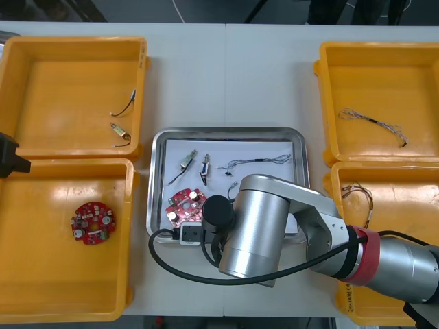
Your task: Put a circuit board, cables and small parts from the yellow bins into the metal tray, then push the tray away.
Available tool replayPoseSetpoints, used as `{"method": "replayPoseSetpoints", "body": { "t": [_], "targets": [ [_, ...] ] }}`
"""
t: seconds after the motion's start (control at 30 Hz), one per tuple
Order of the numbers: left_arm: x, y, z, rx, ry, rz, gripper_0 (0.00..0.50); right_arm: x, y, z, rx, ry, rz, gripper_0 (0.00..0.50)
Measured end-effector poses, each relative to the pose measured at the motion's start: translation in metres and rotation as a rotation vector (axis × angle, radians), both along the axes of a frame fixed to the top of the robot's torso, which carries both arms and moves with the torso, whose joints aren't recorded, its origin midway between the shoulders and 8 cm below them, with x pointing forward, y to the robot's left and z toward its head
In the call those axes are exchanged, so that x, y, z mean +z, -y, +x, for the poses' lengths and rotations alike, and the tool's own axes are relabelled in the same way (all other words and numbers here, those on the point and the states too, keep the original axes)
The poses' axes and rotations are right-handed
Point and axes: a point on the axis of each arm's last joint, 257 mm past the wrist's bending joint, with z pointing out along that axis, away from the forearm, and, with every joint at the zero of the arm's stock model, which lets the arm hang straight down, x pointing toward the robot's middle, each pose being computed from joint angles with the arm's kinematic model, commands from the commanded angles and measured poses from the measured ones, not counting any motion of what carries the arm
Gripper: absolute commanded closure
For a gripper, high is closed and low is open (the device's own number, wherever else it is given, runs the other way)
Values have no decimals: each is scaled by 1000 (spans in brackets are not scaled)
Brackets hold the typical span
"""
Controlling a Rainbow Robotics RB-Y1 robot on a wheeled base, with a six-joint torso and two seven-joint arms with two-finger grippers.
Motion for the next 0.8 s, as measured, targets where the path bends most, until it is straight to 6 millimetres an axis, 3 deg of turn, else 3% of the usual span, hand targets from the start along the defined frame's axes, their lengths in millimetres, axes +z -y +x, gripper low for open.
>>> {"method": "replayPoseSetpoints", "body": {
  "t": [0.03, 0.13, 0.8],
  "targets": [
    [0, 0, 0, 0, 0, 0, 0, 0, 0, 0, 0, 0, 0, 429],
    [0, 0, 0, 0, 0, 0, 0, 0, 0, 0, -1, 0, 0, 500],
    [0, 0, 0, 0, 0, 0, 0, 9, -8, 19, 15, 65, 49, 500]
  ]
}}
